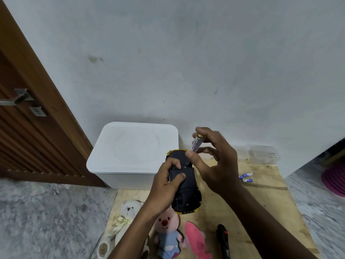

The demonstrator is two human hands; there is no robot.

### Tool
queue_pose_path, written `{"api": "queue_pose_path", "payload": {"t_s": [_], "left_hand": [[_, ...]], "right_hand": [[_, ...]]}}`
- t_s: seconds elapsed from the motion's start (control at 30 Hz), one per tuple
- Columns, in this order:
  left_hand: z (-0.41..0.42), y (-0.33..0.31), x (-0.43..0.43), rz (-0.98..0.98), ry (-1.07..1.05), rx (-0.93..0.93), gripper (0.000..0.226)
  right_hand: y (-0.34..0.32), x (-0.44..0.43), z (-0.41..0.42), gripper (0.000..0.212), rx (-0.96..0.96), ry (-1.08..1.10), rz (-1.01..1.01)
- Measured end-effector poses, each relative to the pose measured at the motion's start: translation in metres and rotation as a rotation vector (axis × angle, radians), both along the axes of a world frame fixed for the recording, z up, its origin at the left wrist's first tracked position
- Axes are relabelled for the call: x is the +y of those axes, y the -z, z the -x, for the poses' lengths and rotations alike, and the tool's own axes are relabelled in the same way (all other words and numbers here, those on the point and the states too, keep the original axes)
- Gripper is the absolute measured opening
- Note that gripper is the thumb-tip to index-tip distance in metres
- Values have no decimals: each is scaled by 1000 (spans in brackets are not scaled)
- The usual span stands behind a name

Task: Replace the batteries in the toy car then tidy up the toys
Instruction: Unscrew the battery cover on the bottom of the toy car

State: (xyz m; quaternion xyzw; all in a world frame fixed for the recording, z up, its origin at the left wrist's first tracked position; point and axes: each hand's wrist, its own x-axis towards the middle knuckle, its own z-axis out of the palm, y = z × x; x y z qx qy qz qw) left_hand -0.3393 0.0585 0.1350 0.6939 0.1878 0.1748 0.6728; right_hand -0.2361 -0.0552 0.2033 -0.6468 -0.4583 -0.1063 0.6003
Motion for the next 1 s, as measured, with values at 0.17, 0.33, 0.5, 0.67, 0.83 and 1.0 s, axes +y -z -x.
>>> {"api": "queue_pose_path", "payload": {"t_s": [0.17,0.33,0.5,0.67,0.83,1.0], "left_hand": [[0,3,0,4,1,14,13],[0,1,1,-1,1,12,12],[-1,0,1,0,5,4,12],[-1,2,2,-1,1,5,12],[-2,2,2,0,3,-4,13],[-2,4,3,-5,6,3,13]], "right_hand": [[3,2,-2,54,13,48,14],[0,0,-1,53,40,5,22],[0,3,-4,58,30,58,7],[0,2,-3,61,52,-5,52],[0,4,-4,57,23,10,45],[0,4,-2,65,37,-19,87]]}}
